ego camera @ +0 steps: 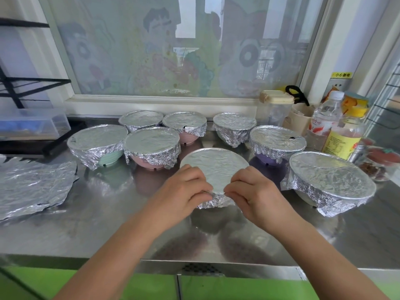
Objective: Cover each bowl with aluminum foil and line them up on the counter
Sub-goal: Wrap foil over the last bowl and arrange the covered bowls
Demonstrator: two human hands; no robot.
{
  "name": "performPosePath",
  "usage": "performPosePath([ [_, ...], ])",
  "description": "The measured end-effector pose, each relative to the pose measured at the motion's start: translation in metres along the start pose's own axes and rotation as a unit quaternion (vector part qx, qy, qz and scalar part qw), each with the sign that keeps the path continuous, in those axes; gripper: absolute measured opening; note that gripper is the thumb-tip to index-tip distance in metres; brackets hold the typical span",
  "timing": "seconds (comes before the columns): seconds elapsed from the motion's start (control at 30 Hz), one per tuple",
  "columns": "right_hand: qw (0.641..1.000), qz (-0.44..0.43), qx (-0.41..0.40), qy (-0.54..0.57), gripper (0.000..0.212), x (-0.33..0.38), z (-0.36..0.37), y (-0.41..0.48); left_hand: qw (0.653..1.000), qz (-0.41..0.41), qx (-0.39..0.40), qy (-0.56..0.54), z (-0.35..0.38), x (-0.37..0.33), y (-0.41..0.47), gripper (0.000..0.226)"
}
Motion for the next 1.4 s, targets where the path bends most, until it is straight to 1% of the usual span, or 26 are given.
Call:
performPosePath([
  [0.13,1.0,-0.006,0.0,-0.003,0.021,0.011,0.007,0.002,1.0,-0.007,-0.011,0.025,0.006,-0.003,-0.001,0.015],
  [0.23,1.0,0.009,-0.004,-0.009,0.016,0.003,0.001,0.0,0.999,0.011,-0.016,0.029,-0.003,0.002,0.0,0.019],
  [0.3,1.0,0.015,-0.003,-0.007,0.012,-0.004,-0.003,0.0,0.999,0.005,-0.024,0.026,-0.009,0.006,-0.001,0.02],
  [0.47,1.0,-0.006,0.01,-0.006,0.003,0.0,0.003,0.004,0.999,0.013,-0.038,0.025,0.001,-0.001,-0.001,0.02],
  [0.6,1.0,-0.017,0.007,-0.024,0.007,0.009,0.01,0.007,0.999,0.019,-0.021,0.028,0.004,-0.002,0.002,0.018],
  [0.73,1.0,0.016,0.01,-0.021,0.015,-0.001,0.003,0.002,0.999,0.018,-0.011,0.024,-0.007,0.007,0.001,0.023],
  [0.83,0.999,0.02,0.018,-0.021,0.01,-0.008,-0.002,0.001,1.0,0.008,-0.014,0.02,-0.012,0.013,0.0,0.024],
  [0.93,0.999,-0.003,0.015,-0.032,0.006,-0.002,0.003,0.005,1.0,0.003,-0.016,0.025,-0.006,0.005,0.0,0.029],
  [1.03,0.999,-0.016,0.006,-0.043,0.012,0.007,0.009,0.008,0.999,0.006,-0.017,0.043,0.003,-0.001,0.002,0.024],
  [1.1,0.999,-0.012,0.005,-0.04,0.014,0.007,0.009,0.007,0.998,0.008,-0.023,0.05,0.003,0.0,0.003,0.019],
  [1.23,0.999,0.018,0.012,-0.023,0.009,-0.004,0.002,0.004,0.999,0.001,-0.013,0.045,-0.003,0.011,0.003,0.022],
  [1.4,1.0,0.011,0.014,-0.025,0.007,-0.004,0.006,0.007,0.999,-0.014,-0.02,0.042,-0.002,0.009,0.003,0.024],
])
Point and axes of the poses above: each hand's wrist, its own y-axis towards the middle knuckle, its own z-axis out of the palm, x = y × z, the point moved 4 cm from there along y, towards the middle knuckle, and after that the axes turned 10 degrees about -x, right-handed, at the moved point
